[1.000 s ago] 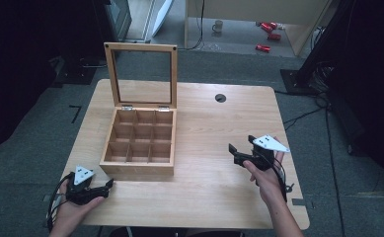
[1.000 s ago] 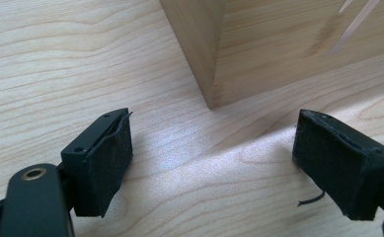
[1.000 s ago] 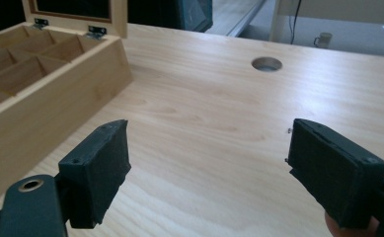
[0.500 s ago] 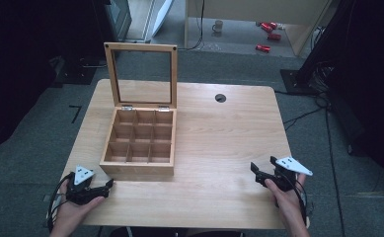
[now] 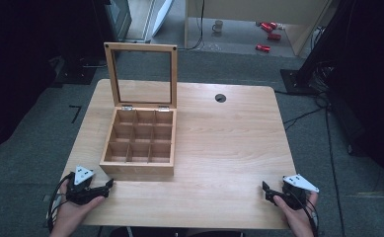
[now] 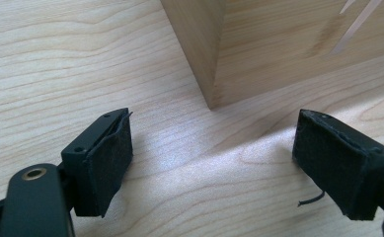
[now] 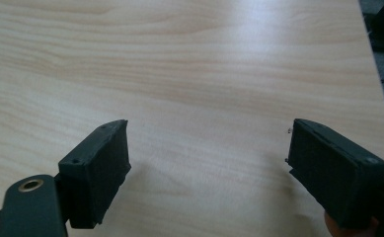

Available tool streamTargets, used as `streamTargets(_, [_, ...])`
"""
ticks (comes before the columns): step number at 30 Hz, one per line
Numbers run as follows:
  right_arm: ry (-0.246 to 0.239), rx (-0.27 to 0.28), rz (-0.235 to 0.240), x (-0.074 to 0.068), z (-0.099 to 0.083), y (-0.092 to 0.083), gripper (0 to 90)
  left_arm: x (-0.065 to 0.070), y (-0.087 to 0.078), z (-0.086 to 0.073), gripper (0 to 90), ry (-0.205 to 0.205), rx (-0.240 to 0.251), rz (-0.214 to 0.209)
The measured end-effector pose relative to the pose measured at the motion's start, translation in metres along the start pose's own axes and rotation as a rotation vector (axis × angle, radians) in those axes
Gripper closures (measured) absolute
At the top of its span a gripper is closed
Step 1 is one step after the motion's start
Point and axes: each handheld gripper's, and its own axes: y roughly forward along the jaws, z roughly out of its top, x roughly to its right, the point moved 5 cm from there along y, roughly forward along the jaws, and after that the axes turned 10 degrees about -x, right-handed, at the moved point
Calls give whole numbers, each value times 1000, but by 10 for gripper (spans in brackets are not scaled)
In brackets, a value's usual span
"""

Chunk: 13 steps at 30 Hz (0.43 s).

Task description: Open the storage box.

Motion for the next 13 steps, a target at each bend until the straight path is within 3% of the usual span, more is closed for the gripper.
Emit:
streamTargets(5, [-30,-40,-5,-4,-4,1,146,0,0,0,160,0,0,1])
streamTargets(13, [-48,-43,7,-5,-4,1,133,0,0,0,160,0,-1,0])
